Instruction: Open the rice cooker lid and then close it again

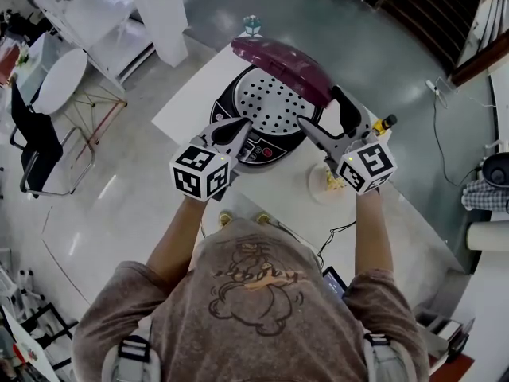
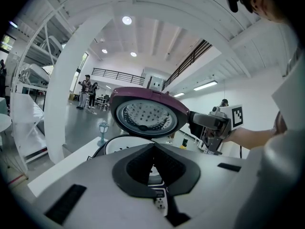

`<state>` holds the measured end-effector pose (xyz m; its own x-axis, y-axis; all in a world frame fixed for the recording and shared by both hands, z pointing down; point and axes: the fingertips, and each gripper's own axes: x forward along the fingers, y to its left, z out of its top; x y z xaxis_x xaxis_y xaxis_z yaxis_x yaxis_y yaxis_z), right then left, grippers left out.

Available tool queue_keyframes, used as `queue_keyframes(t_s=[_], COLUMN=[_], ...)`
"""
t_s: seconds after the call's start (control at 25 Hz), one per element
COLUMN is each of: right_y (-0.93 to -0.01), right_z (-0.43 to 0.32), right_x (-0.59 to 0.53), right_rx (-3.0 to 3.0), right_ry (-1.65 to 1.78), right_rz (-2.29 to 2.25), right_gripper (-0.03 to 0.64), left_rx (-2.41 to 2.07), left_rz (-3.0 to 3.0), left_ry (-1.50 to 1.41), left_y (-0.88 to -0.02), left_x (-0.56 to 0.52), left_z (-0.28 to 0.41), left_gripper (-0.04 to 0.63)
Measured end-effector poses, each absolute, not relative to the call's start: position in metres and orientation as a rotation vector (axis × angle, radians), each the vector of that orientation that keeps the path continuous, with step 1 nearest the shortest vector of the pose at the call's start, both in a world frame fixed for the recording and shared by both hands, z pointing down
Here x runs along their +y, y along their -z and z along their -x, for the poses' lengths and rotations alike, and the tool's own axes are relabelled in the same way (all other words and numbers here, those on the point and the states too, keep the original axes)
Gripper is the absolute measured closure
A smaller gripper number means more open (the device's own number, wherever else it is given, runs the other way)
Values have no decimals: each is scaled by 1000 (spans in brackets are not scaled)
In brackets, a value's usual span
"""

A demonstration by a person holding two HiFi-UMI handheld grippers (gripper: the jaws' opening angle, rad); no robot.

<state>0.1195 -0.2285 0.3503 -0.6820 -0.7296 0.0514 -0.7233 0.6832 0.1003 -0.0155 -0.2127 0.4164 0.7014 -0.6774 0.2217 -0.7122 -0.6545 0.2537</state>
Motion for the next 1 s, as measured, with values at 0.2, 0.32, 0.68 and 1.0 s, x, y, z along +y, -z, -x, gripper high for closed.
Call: queue_keyframes(t_s=[0.2, 0.32, 0.68, 1.0], right_y=[-365, -375, -402, -418], right_z=[-112, -107, -95, -90], right_x=[-217, -210, -195, -188], right_rx=[-2811, -2802, -2793, -2785], right_ry=[80, 73, -5, -70], right_rz=[-1206, -1209, -1179, -1168], right_gripper=[196, 198, 213, 216], left_rx=[-1099, -1099, -1103, -1104], left_rz=[-2573, -2564, -2561, -2588], left_ry=[-146, -144, -127, -109], left_y=[-421, -423, -422, -409], left_x=[-211, -209, -211, -217], left_z=[20, 22, 28, 25], left_gripper=[575, 575, 575, 575])
